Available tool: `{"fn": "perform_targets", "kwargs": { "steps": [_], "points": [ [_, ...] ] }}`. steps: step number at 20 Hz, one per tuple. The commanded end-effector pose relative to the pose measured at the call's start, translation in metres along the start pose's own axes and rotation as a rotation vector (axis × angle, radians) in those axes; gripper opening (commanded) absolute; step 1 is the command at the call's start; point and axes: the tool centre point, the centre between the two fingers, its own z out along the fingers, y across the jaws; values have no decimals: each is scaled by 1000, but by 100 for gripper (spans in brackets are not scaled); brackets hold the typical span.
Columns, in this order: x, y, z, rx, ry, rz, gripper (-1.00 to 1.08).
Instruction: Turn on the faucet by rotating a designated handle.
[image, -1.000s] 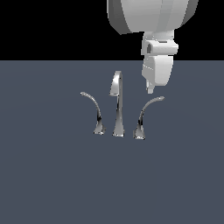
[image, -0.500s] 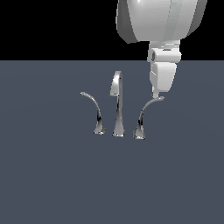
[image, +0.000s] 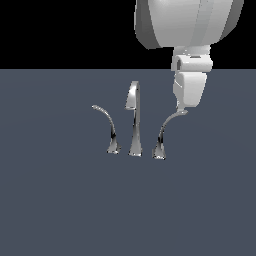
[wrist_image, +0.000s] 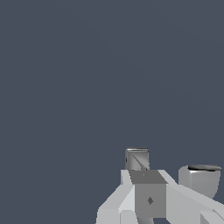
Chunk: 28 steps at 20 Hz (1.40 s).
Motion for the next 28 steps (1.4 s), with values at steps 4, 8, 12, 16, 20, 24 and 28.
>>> {"fn": "perform_targets", "kwargs": {
  "steps": [4, 8, 12, 16, 20, 24, 28],
  "points": [
    [8, 18, 0, 0, 0, 1, -100],
    [12, 28, 0, 0, 0, 1, -100],
    [2, 29, 0, 9, -1, -9, -100],
    [0, 43, 0, 7, -1, -6, -100],
    [-3, 57, 0, 4, -1, -3, -100],
    [-5, 71, 0, 1, 0, 0, -100],
    [-7, 70, 0, 7, 1, 10, -100]
  ]
}}
